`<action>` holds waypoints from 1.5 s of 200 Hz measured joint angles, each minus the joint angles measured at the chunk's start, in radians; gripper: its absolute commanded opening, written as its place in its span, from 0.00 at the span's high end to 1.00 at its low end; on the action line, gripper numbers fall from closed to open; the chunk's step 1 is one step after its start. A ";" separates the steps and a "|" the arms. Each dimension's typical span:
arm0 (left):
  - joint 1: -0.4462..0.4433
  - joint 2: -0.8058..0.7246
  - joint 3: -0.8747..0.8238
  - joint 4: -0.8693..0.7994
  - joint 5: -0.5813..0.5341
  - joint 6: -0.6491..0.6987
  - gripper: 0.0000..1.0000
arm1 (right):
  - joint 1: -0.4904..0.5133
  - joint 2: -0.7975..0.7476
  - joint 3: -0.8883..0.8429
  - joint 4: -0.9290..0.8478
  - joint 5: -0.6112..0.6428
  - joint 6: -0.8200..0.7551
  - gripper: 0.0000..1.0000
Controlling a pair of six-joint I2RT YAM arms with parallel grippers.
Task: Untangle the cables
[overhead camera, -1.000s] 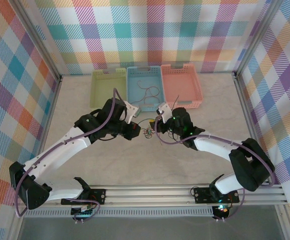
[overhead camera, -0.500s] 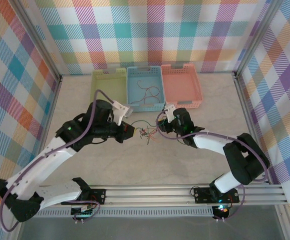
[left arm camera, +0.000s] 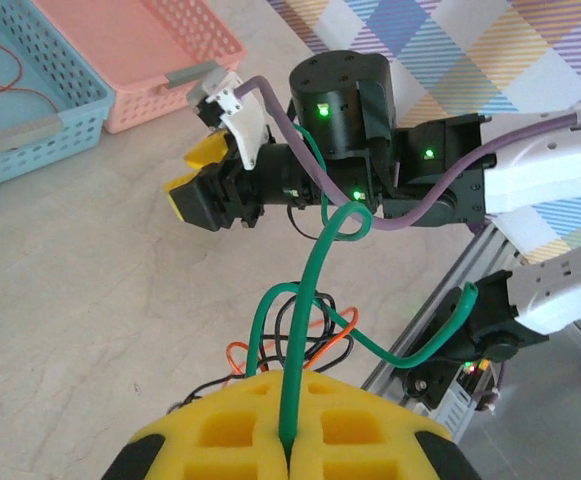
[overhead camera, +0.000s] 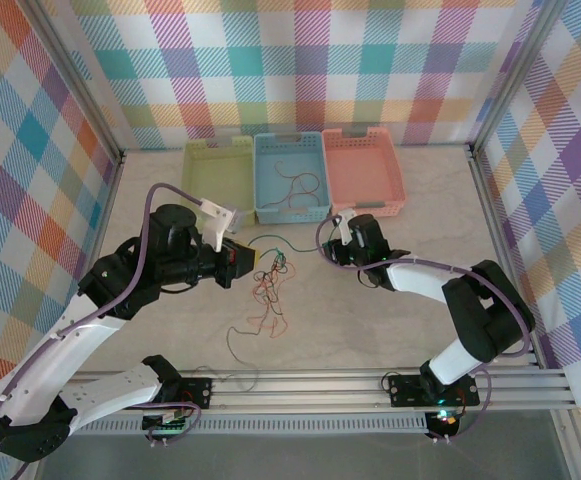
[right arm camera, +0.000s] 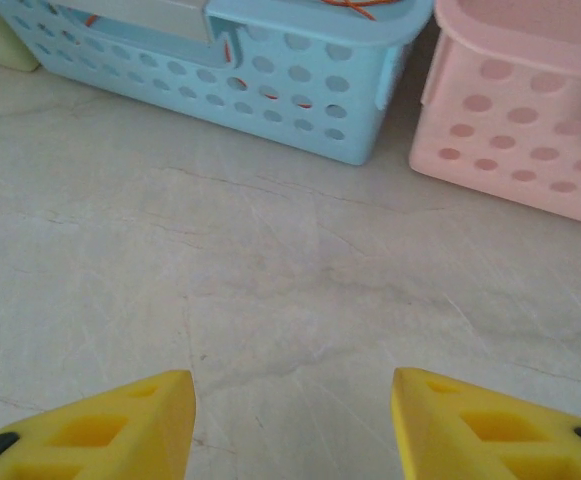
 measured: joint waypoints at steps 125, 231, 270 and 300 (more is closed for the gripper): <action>0.001 0.262 0.065 0.146 -0.200 -0.017 1.00 | -0.134 -0.309 -0.091 0.025 0.059 0.122 0.21; 0.008 0.393 0.059 0.169 -0.236 -0.025 1.00 | -0.243 -0.575 -0.121 -0.149 0.220 0.274 0.18; 0.034 0.394 0.058 0.162 -0.286 -0.055 1.00 | -0.341 -0.601 -0.120 -0.230 0.224 0.360 0.23; 0.051 0.402 0.059 0.139 -0.290 -0.096 1.00 | -0.342 -0.675 -0.160 -0.170 0.093 0.362 0.32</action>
